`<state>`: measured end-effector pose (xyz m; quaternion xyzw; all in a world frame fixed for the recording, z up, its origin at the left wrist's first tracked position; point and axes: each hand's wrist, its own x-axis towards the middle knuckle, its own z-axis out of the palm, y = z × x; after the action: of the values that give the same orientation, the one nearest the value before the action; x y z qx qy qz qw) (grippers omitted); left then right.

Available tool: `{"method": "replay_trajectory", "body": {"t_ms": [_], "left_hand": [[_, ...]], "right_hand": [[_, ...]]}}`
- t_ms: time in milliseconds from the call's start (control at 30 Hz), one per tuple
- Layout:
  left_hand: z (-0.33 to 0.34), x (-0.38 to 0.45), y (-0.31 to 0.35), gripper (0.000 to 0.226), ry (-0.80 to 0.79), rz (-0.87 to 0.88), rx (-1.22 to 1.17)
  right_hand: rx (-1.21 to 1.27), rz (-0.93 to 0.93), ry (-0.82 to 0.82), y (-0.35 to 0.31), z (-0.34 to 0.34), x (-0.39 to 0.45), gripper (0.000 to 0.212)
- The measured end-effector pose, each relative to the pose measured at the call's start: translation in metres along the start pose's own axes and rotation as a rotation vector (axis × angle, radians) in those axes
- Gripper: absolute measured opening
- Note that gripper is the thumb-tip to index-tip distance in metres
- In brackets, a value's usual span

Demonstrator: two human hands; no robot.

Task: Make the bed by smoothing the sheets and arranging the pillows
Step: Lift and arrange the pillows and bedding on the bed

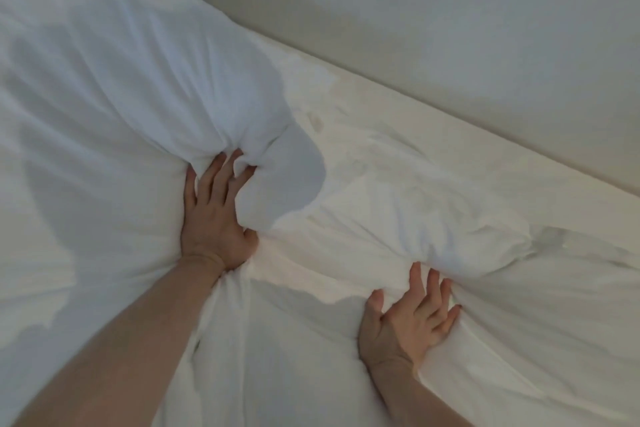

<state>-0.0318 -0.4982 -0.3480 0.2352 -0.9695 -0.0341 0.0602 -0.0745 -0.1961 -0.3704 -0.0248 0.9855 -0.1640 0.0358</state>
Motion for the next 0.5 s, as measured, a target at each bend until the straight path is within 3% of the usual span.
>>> {"method": "replay_trajectory", "body": {"t_ms": [267, 400, 500], "left_hand": [[0.001, -0.002, -0.005, 0.091, 0.049, 0.038, -0.068], [-0.009, -0.008, -0.003, 0.093, -0.01, 0.061, -0.04], [-0.019, -0.015, 0.002, 0.101, -0.142, 0.026, 0.03]], "right_hand": [[0.024, -0.054, 0.008, 0.0, -0.007, -0.005, 0.079], [-0.03, -0.113, -0.191, 0.004, -0.029, -0.01, 0.083], [-0.045, -0.224, -0.445, 0.027, -0.066, -0.017, 0.09]]}}
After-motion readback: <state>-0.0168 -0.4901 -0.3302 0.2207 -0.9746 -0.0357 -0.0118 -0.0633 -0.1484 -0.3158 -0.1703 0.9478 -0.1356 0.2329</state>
